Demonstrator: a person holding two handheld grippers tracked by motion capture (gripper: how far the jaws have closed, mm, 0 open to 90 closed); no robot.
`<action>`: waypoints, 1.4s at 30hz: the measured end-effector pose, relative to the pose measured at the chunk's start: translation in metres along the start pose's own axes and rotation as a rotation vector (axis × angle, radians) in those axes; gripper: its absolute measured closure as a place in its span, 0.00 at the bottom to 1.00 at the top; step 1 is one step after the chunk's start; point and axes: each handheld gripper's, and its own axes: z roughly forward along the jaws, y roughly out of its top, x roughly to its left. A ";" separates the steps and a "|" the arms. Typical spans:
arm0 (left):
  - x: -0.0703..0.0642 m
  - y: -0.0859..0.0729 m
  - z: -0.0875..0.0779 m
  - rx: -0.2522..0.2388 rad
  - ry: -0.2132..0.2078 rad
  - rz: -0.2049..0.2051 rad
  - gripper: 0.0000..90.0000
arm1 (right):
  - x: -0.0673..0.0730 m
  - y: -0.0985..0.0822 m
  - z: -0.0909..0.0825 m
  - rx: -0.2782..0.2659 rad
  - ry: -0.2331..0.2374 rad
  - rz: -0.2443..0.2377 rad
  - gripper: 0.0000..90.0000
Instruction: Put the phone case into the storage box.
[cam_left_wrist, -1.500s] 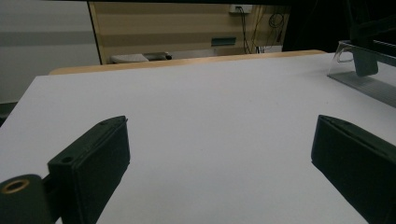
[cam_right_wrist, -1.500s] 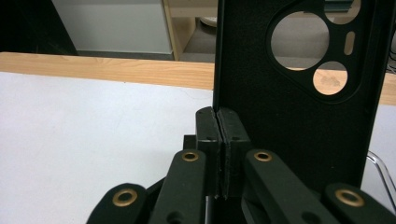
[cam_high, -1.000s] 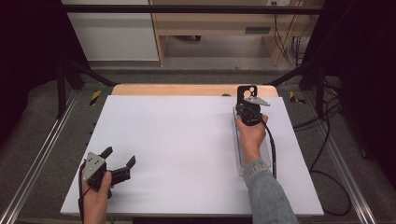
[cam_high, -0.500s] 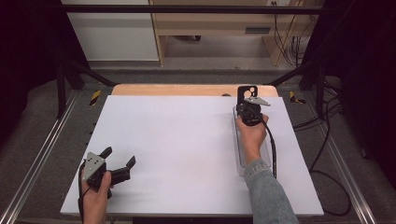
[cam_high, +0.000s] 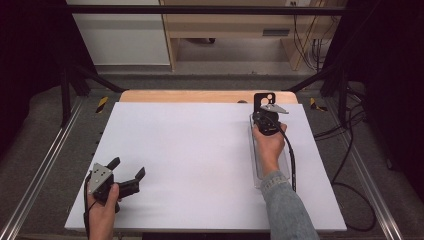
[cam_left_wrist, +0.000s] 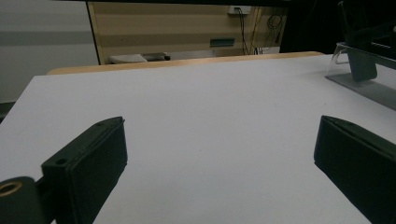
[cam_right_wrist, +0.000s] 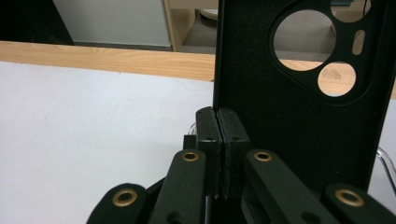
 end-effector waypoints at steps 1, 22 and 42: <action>0.000 0.000 0.000 0.000 0.000 0.000 0.03 | 0.000 0.000 0.000 0.001 0.001 0.003 0.98; 0.000 0.000 0.000 0.002 -0.005 0.004 0.03 | -0.001 -0.004 0.002 0.014 0.001 0.005 0.98; 0.000 0.000 0.000 0.003 -0.007 0.005 0.03 | -0.001 -0.004 0.004 0.021 0.004 0.010 0.98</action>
